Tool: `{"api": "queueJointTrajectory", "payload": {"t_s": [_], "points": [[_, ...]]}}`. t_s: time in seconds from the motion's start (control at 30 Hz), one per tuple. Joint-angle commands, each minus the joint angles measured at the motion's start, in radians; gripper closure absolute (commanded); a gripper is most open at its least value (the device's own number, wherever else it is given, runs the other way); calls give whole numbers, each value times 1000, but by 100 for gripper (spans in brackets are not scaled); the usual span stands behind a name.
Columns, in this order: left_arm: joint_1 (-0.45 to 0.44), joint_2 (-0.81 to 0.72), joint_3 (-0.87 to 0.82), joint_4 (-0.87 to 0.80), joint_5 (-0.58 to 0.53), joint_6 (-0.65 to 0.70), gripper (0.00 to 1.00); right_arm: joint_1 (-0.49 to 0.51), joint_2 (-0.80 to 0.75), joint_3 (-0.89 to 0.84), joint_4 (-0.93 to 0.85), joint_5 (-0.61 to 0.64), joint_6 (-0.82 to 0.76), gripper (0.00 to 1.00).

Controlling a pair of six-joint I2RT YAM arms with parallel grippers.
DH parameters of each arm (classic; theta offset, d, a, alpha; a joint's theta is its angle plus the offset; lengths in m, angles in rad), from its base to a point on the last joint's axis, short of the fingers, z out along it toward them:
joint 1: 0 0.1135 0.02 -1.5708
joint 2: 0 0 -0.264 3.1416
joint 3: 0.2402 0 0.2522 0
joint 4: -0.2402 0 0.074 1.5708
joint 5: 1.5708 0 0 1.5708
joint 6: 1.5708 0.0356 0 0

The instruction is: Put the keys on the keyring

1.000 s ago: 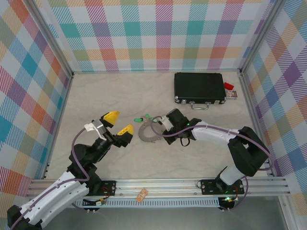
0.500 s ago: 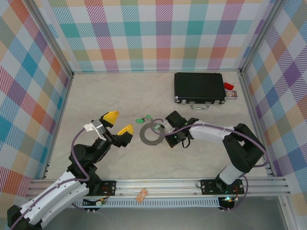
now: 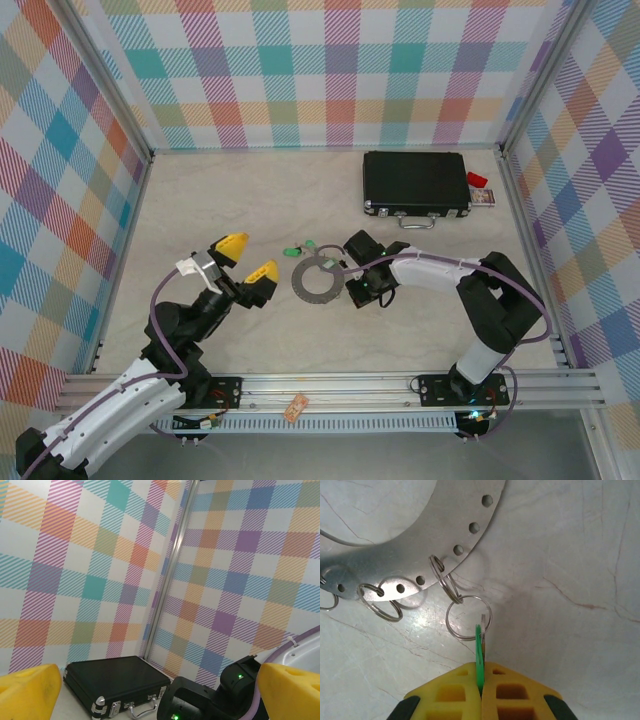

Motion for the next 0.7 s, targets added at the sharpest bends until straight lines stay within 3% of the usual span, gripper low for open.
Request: {"api": "queueJointTrajectory", "payload": {"t_s": [0.0, 0.37, 0.5, 0.67], "points": [[11, -13, -20, 41, -12, 3, 0, -8, 7, -1, -33, 8, 47, 96], [11, -16, -23, 36, -20, 5, 0, -8, 22, -9, -33, 8, 74, 78], [11, -11, -19, 27, -29, 6, 0, -9, -25, -24, -30, 31, 87, 66], [11, 31, -4, -4, -63, 4, 0, -17, -128, -52, -23, 57, 105, 58]]}}
